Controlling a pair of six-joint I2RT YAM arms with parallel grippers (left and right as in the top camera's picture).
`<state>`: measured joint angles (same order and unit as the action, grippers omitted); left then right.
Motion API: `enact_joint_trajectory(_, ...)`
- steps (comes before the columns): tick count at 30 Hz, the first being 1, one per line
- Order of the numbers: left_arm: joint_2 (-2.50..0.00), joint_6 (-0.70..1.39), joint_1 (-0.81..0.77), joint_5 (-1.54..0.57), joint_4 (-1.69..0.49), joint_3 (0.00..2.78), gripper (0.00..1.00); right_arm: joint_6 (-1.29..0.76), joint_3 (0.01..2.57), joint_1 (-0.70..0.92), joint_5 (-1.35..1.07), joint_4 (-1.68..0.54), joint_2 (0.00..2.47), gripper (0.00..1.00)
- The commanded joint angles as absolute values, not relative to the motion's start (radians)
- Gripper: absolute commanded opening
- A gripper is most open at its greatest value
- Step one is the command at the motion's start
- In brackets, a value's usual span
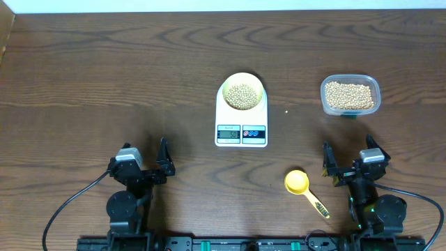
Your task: Scoop item into bowl and weigh 50g on scale
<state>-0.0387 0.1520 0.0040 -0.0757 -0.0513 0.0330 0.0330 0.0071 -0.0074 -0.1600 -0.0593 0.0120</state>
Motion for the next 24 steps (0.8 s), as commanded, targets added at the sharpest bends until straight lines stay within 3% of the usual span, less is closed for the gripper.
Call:
enact_joint_trajectory(1, -0.002, 0.132, 0.008, -0.086, -0.054, 0.004, 0.98, 0.023, 0.006, -0.014, -0.161, -0.064, 0.007, 0.99)
enact_joint_trajectory(24, -0.001, 0.132, 0.023, -0.085, -0.062, 0.004, 0.98, 0.023, 0.006, -0.014, -0.161, -0.064, 0.007, 0.99)
